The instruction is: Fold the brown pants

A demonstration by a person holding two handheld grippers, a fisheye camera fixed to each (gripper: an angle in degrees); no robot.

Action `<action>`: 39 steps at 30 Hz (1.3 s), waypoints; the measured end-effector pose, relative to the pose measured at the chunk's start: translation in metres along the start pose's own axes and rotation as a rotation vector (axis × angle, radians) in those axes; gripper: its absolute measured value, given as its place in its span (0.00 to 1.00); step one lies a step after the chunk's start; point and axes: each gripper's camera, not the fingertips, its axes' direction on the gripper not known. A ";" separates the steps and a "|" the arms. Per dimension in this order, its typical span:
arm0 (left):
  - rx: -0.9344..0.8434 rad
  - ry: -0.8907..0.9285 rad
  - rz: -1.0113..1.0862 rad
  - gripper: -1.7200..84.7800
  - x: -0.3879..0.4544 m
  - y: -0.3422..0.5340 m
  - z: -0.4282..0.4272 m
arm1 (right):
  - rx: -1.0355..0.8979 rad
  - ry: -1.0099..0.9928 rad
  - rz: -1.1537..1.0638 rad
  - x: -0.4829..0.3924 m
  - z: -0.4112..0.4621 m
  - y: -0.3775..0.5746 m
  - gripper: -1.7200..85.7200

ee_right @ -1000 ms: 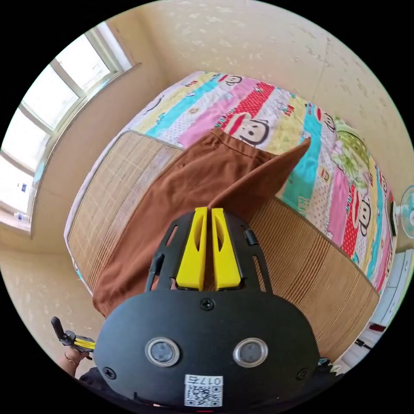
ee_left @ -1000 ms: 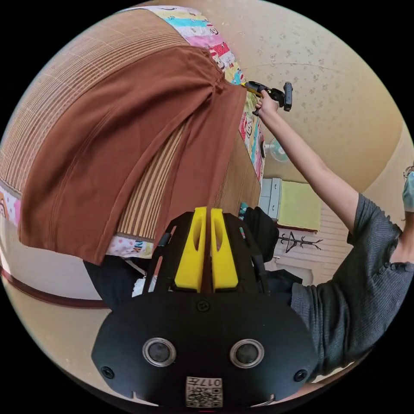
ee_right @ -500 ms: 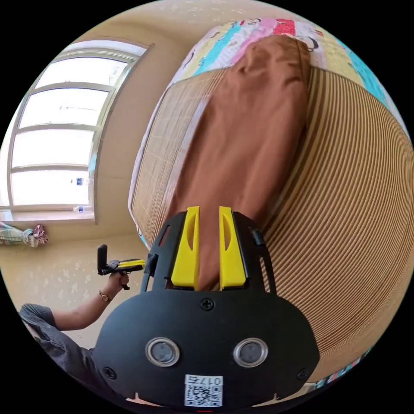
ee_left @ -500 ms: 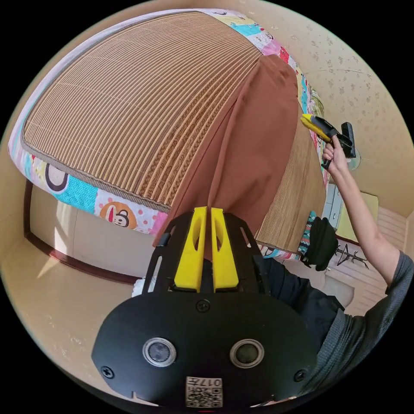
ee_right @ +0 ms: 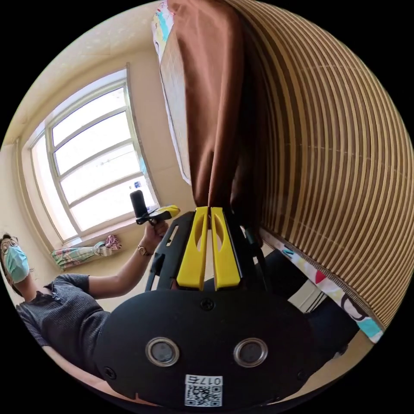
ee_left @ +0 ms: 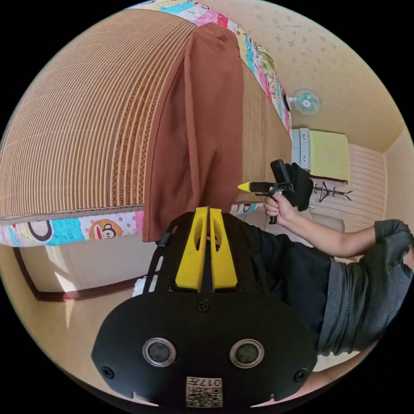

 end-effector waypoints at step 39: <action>-0.005 -0.365 -0.297 0.06 0.019 -0.044 0.076 | 0.003 0.263 0.079 -0.040 -0.044 -0.158 0.03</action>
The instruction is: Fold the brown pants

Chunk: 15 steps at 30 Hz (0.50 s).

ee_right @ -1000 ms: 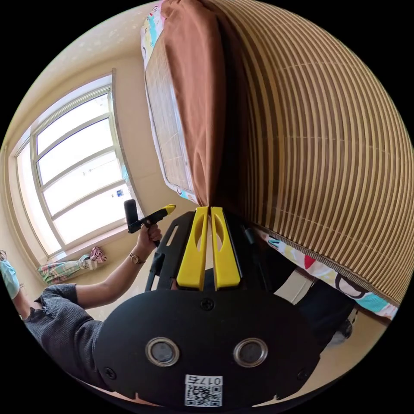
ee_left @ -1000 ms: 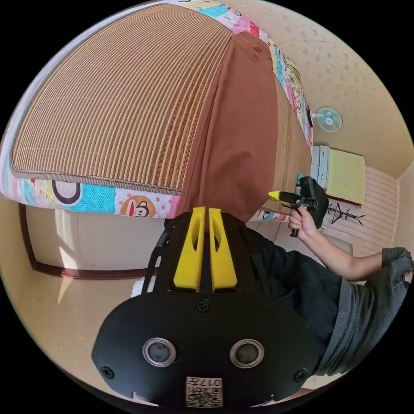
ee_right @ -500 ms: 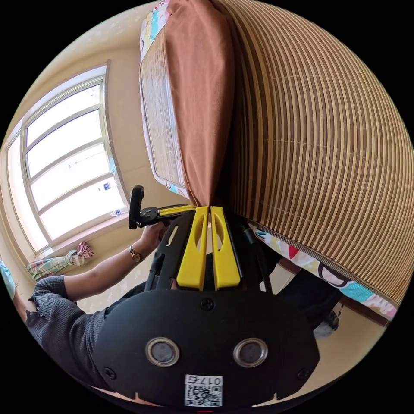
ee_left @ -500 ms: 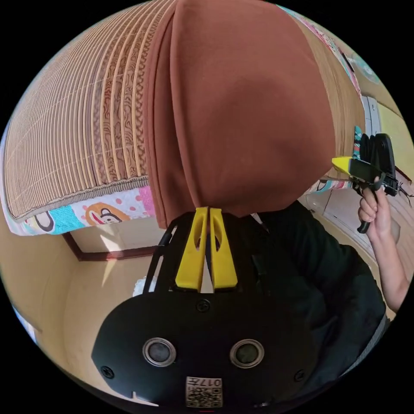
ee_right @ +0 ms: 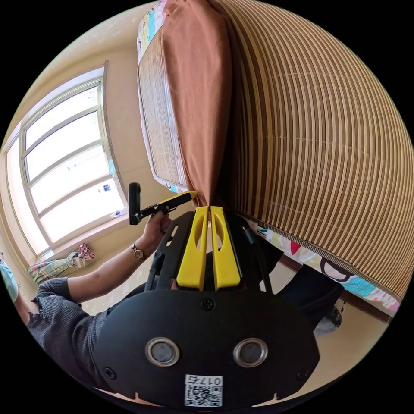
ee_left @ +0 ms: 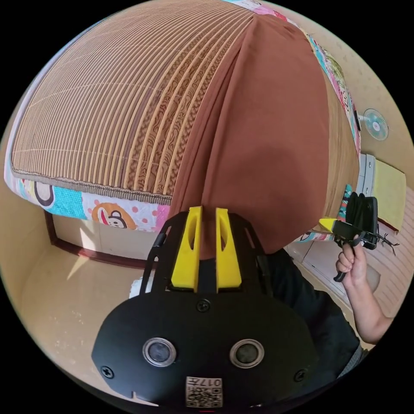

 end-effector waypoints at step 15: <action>0.130 0.037 -0.051 0.02 -0.039 0.068 -0.082 | 0.000 0.053 0.002 -0.036 0.034 -0.001 0.04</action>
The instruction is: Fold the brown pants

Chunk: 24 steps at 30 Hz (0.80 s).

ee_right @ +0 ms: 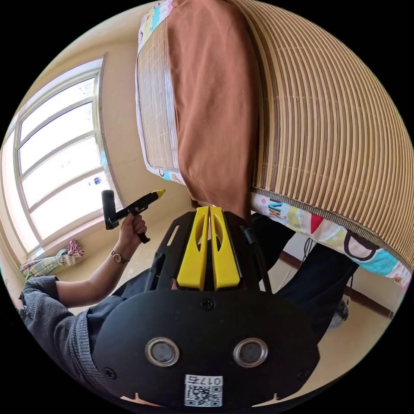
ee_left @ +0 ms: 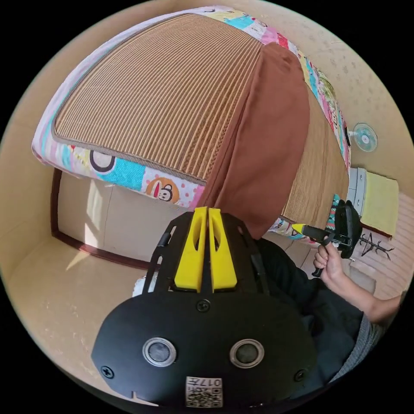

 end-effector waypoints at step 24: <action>-0.091 0.182 0.214 0.02 0.069 -0.054 0.042 | 0.004 0.007 -0.020 -0.030 -0.031 -0.049 0.03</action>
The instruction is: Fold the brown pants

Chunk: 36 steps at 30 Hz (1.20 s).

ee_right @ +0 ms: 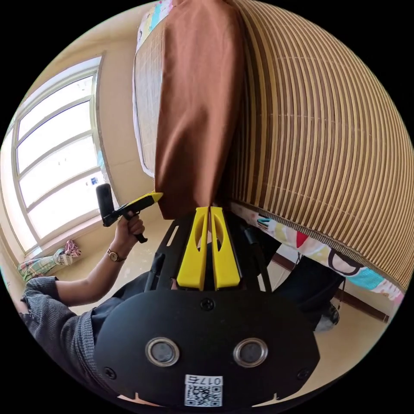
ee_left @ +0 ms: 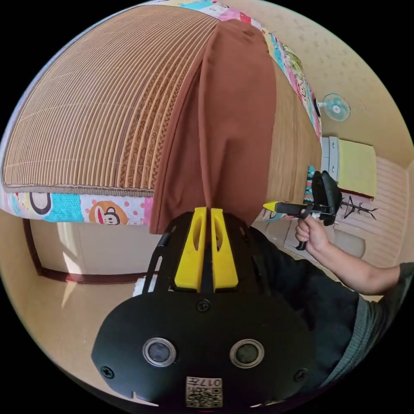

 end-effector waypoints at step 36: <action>-0.356 -0.145 0.239 0.06 0.087 -0.047 0.091 | -0.213 -0.049 -0.117 0.120 -0.052 0.003 0.07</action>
